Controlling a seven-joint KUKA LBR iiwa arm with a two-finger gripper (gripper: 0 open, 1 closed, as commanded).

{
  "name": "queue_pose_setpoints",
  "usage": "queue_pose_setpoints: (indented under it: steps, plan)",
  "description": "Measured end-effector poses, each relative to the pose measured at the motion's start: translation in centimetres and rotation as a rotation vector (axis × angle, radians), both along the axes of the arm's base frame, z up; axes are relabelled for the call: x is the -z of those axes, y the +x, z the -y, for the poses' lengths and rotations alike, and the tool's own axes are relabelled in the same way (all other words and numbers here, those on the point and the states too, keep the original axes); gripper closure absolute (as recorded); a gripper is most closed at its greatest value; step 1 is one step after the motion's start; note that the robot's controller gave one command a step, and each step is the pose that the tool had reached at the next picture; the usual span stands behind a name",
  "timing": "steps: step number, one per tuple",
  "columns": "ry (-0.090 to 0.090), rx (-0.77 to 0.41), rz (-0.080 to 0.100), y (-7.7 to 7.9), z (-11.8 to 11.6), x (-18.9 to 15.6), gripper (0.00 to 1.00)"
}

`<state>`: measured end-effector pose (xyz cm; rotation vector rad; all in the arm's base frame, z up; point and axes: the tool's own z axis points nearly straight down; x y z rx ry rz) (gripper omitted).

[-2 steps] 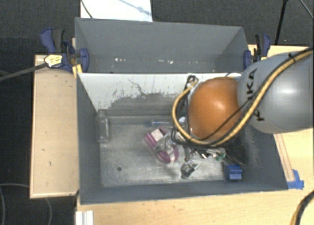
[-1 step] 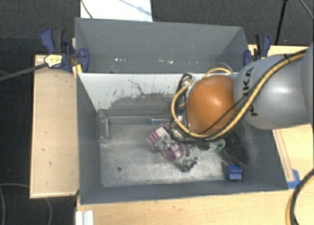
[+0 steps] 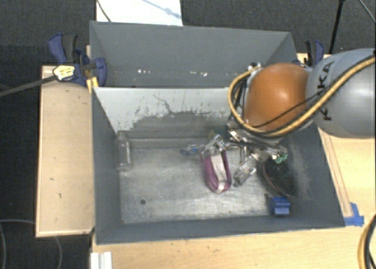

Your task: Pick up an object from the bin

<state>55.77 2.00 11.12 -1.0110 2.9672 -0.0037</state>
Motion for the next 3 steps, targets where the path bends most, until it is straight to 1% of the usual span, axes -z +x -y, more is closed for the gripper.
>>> queue_pose_setpoints:
  steps: [1,2,3]
  plan:
    - [0.001,-0.314,-0.002,0.3,0.2,3.9,0.00]
    - [0.003,-0.308,0.001,0.5,0.1,3.7,1.00]
    - [-0.003,-0.567,-0.001,0.5,2.3,-10.8,1.00]
